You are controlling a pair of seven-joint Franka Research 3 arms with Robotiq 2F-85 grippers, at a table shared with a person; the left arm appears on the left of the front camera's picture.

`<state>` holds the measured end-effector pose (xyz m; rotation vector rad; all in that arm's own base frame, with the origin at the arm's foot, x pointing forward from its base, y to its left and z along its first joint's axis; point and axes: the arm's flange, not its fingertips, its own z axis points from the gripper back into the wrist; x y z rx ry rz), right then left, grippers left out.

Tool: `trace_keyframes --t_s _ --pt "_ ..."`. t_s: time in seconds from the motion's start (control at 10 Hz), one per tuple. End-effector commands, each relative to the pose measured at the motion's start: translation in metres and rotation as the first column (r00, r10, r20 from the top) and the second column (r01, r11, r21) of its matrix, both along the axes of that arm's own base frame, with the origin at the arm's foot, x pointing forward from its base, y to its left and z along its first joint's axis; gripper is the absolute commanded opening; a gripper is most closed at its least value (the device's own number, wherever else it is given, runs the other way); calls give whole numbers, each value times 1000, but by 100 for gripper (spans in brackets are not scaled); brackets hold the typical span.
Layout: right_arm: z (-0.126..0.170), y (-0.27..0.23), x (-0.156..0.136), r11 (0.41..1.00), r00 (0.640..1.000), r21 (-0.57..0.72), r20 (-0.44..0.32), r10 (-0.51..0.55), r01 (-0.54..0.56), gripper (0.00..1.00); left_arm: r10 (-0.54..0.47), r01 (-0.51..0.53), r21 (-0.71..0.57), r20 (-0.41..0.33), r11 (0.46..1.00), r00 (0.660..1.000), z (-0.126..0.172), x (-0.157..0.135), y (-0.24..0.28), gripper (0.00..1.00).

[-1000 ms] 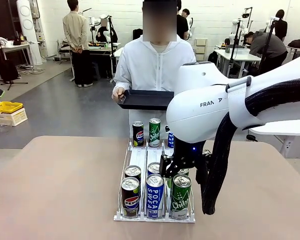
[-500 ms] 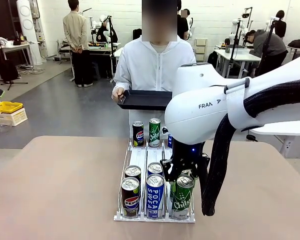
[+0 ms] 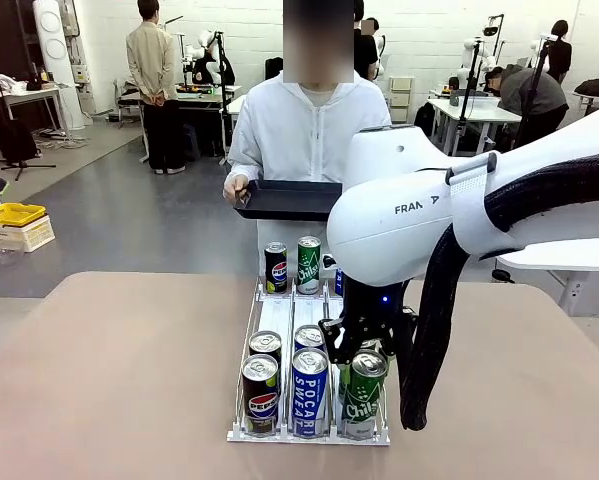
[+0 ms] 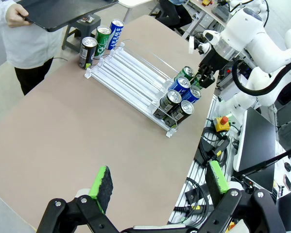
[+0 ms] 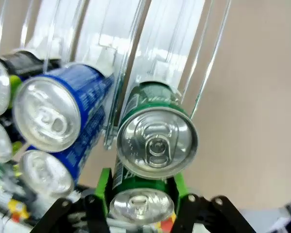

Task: Retrieve and hand over the desired beverage to the person.
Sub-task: Pick up a can of the same type that the person held from the Automatic Can Dispenser.

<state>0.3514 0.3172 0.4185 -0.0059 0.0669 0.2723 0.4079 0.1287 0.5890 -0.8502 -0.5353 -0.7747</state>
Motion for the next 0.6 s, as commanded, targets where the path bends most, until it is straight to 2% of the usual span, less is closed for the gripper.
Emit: trace_keyframes --t_s 0.0,0.2,0.3,0.5 --pt "55 3 -32 998 998 19 -13 -53 53 55 -2 2 -11 -2 1000 1000 3 0 0 100" --pt "144 -2 -62 997 995 21 72 -72 71 55 -2 2 -11 -2 1000 1000 3 0 0 100" --pt "188 -4 -68 996 992 31 92 -81 78 55 -2 2 -11 -2 1000 1000 3 0 0 100" --pt "265 -4 -76 991 971 42 199 -134 128 55 -2 2 -11 -2 1000 1000 3 0 0 100"
